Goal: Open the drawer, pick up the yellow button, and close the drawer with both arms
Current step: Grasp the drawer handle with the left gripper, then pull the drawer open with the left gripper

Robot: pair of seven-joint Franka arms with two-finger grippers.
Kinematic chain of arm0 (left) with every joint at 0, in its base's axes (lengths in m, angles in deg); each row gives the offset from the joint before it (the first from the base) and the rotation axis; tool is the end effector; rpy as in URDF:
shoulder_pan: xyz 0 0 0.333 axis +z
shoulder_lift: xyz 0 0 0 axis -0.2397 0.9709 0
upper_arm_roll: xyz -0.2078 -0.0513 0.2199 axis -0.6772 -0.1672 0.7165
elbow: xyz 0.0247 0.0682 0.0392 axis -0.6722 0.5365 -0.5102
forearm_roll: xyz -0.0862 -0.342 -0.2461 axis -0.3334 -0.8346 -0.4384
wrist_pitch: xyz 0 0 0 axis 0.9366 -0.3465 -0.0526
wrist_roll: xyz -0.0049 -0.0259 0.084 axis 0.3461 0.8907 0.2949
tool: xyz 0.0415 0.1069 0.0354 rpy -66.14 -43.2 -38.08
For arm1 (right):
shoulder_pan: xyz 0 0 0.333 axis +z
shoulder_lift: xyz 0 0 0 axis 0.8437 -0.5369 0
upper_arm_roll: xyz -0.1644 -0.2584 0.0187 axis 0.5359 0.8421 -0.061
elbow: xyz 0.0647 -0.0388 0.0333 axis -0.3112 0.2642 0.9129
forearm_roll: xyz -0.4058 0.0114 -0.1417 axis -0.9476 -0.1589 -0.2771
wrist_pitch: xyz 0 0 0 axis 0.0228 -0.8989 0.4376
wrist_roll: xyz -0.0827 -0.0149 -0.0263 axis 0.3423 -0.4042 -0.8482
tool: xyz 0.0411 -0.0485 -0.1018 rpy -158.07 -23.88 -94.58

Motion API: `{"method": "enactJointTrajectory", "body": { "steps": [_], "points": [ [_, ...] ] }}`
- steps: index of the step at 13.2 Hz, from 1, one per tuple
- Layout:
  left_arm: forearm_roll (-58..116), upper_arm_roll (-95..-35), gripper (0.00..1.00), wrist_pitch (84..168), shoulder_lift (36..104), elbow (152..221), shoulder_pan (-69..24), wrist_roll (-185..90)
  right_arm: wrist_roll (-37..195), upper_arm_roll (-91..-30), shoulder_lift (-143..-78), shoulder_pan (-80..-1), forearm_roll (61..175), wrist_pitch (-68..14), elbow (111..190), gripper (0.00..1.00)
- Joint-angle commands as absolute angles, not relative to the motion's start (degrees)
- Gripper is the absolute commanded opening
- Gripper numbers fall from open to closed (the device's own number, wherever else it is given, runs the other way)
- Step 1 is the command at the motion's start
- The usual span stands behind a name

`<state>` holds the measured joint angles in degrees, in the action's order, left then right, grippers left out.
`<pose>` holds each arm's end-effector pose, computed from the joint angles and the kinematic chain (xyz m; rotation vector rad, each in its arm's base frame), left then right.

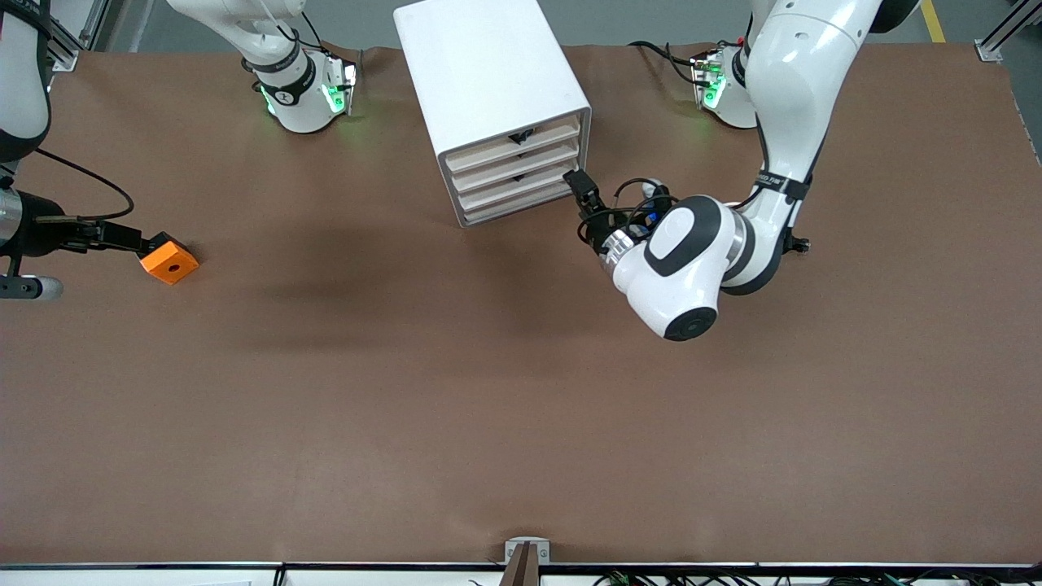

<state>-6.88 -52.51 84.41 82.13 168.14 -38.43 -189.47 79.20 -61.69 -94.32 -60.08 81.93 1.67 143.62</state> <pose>0.5325 -0.4087 0.2870 -1.0310 -1.9621 1.0746 0.6075 -0.0707 0.4963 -3.0929 0.0577 0.3549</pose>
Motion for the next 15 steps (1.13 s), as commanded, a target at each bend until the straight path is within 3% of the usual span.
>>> {"method": "enactJointTrajectory", "body": {
  "steps": [1, 3, 5, 13, 15],
  "points": [
    [-8.4, -52.2, 0.57, 83.5, 83.6, 165.7, -40.4, -190.5, 79.4, -62.3, -94.9, -61.0, 82.8, 2.4, 142.7, 1.00],
    [-8.6, -52.3, 0.57, 83.5, 84.0, 165.8, -42.2, -189.0, 79.4, -62.3, -94.9, -60.9, 82.8, 2.5, 142.6, 1.00],
    [-8.4, -52.3, 0.42, 83.5, 84.8, 166.0, -43.6, -187.9, 79.4, -62.3, -94.9, -60.9, 82.8, 2.5, 142.6, 1.00],
    [-7.2, -54.6, 0.42, 83.0, 85.0, 165.9, -48.2, -182.6, 79.8, -62.3, -94.9, -60.9, 82.8, 2.5, 142.6, 1.00],
    [-6.2, -54.7, 0.35, 83.1, 85.0, 165.9, -48.2, -181.3, 79.8, -62.3, -94.9, -61.0, 82.8, 2.5, 142.6, 1.00]
  ]
}}
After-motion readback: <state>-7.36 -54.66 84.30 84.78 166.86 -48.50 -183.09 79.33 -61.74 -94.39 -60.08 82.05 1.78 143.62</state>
